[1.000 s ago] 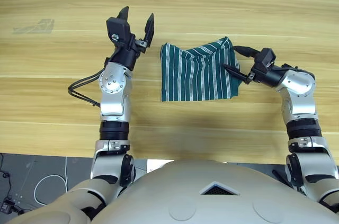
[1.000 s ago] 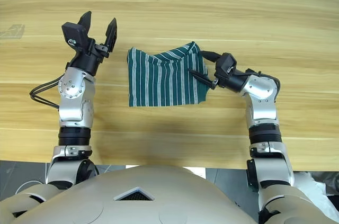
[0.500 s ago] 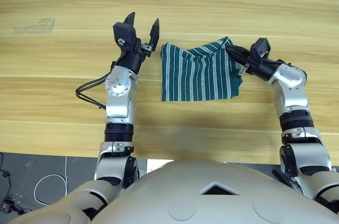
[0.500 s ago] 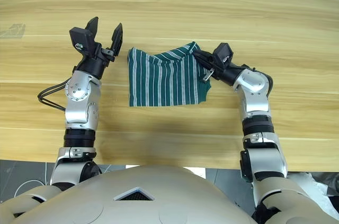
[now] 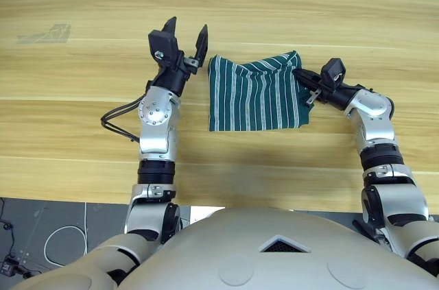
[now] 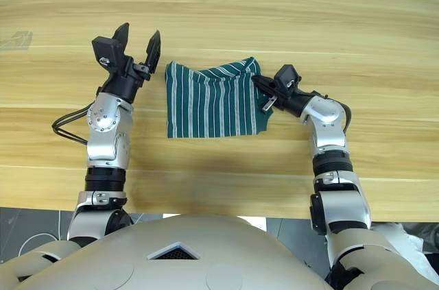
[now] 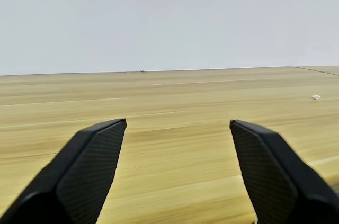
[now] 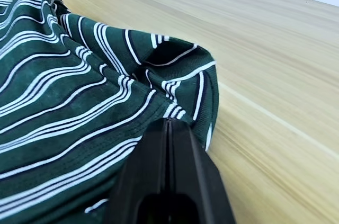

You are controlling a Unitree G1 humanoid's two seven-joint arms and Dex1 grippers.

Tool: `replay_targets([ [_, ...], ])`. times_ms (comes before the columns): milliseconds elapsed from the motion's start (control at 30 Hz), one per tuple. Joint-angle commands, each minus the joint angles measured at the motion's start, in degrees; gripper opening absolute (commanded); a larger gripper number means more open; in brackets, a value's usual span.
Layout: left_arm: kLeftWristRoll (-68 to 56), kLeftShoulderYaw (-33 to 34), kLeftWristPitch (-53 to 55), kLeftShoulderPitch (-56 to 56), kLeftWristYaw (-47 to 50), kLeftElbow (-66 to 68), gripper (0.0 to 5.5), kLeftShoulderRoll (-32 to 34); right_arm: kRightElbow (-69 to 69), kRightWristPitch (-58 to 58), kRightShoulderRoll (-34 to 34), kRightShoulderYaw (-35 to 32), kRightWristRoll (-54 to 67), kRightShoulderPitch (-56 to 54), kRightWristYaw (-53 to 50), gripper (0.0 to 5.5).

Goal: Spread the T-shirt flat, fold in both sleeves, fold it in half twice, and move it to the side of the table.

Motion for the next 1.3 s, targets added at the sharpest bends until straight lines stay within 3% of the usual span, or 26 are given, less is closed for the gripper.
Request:
replay_targets([
  [33, 0.31, -0.09, -0.2, 0.23, 0.16, 0.56, 3.64, -0.18, -1.61, -0.71, 0.34, -0.1, 0.58, 0.42, 1.48, 0.05],
  [133, 0.25, 0.03, -0.19, 0.28, 0.11, 0.71, 3.64, -0.16, -3.94, 0.41, 0.51, -0.71, 3.15, 1.17, 4.45, 0.29],
  [800, 0.17, 0.29, -0.46, 0.4, -0.01, 1.71, 3.64, -0.34, 1.33, -5.77, 1.05, -0.46, -2.43, -0.9, -2.47, 3.55],
  [933, 0.31, 0.15, -0.69, 0.27, 0.08, 2.35, 3.64, -0.59, 1.58, -6.1, 1.84, 0.25, -2.81, -0.66, -2.15, 3.15],
  [1300, 0.19, 0.14, -1.46, 0.56, 0.02, 3.31, 3.64, -0.99, 2.01, -6.99, 0.53, -1.17, -2.16, -0.17, -2.12, 1.29],
])
